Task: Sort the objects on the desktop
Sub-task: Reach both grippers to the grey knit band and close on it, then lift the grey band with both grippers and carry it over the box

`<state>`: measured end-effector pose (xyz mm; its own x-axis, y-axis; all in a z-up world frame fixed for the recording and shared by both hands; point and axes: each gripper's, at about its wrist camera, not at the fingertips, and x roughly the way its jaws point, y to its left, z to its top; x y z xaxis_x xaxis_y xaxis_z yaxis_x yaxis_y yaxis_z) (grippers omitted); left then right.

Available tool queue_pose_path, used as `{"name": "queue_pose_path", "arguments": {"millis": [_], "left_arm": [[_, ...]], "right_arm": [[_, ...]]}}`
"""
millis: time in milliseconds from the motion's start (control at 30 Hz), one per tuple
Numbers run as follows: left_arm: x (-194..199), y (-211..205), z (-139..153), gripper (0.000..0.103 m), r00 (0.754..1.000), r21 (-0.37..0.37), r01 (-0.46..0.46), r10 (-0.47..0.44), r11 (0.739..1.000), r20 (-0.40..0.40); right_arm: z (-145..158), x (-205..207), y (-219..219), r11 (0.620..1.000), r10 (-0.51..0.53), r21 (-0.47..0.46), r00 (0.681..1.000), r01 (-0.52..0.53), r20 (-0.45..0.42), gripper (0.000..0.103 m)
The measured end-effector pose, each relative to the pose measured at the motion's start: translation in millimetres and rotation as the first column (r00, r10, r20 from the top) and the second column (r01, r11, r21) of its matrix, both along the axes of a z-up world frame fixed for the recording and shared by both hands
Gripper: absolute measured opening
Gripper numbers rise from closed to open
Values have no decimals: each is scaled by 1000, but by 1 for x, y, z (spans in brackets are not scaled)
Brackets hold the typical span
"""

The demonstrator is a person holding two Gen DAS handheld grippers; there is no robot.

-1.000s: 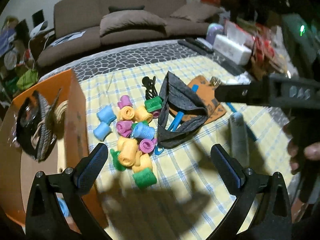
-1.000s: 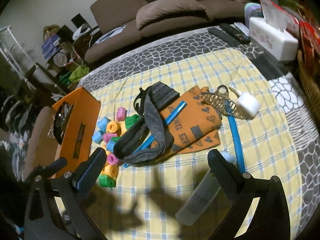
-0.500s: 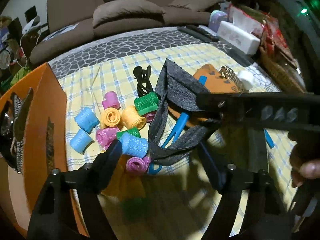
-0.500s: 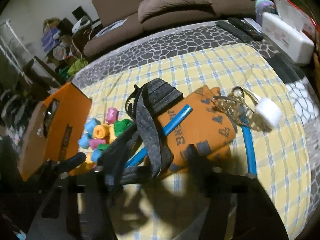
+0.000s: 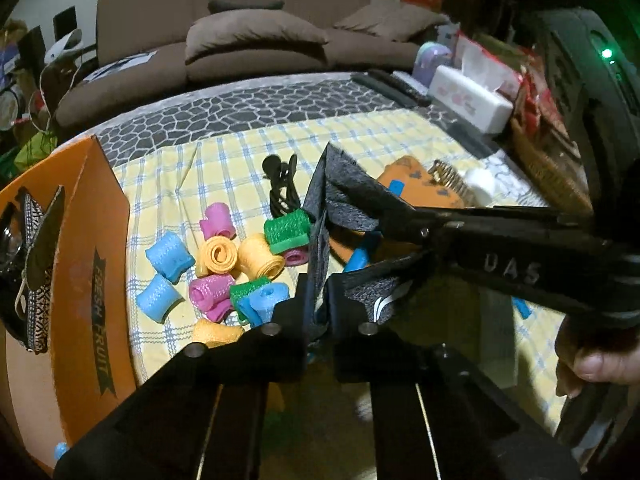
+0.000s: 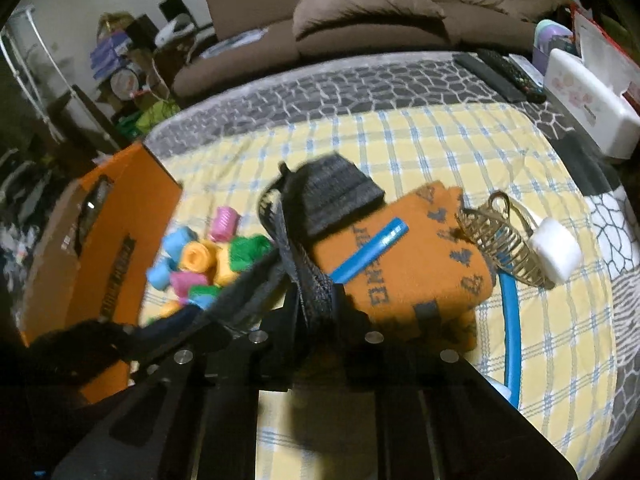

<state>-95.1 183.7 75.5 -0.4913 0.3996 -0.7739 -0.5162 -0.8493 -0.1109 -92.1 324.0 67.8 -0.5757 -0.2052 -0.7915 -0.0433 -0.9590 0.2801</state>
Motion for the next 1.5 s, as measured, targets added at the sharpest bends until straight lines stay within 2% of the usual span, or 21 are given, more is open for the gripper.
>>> {"name": "queue_pose_path", "arguments": {"millis": [200,300,500,633,700,733,800,833,867,900,1067,1100,1133,1167,1300,1367,1500], "left_arm": [[4,-15,33,1,1000,118,-9,10,993,-14],[7,-32,62,1,999,205,-20,28,978,-36],[13,-72,110,1,994,313,-32,64,949,-93],[11,-98,120,1,993,350,-44,80,936,-90],[14,-106,122,3,995,371,-12,49,929,-92],[16,-108,122,8,995,374,7,32,927,-97],[22,-111,125,32,991,377,35,17,926,-133],[26,-114,127,51,986,364,41,21,930,-165],[29,-115,128,57,981,348,36,33,937,-193],[30,-118,130,57,973,329,26,52,944,-227],[18,-139,129,55,971,337,-23,101,941,-217],[15,-144,127,49,972,337,-32,108,941,-210],[12,-147,125,25,973,339,-38,111,940,-200],[6,-151,123,8,976,345,-52,121,937,-180],[-14,-185,114,7,973,380,-141,199,914,-116],[-21,-199,112,7,968,393,-169,227,904,-106],[-31,-227,113,7,957,405,-211,272,890,-99]], "right_arm": [[34,5,4,990,-10,-139,995,-3,-97,12],[55,9,4,978,-8,-208,989,-24,-150,12],[99,15,-17,954,23,-283,966,-98,-259,12],[122,15,-36,931,34,-336,950,-144,-312,12],[137,15,-48,916,38,-362,937,-171,-348,12],[142,16,-51,912,40,-369,933,-180,-358,12],[158,16,-64,902,46,-380,920,-206,-390,12],[164,16,-69,900,48,-379,915,-214,-401,12],[171,15,-74,897,51,-381,910,-222,-411,12],[175,16,-79,892,54,-386,905,-233,-422,12],[193,17,-114,876,93,-387,888,-288,-451,12],[195,17,-123,875,103,-382,885,-299,-455,12],[196,17,-130,874,115,-376,882,-308,-457,12],[196,16,-135,874,122,-371,881,-314,-458,12],[190,5,-160,869,153,-365,882,-335,-445,12],[185,-4,-172,863,170,-368,885,-347,-434,12],[182,-21,-197,856,222,-340,870,-390,-440,12]]}}
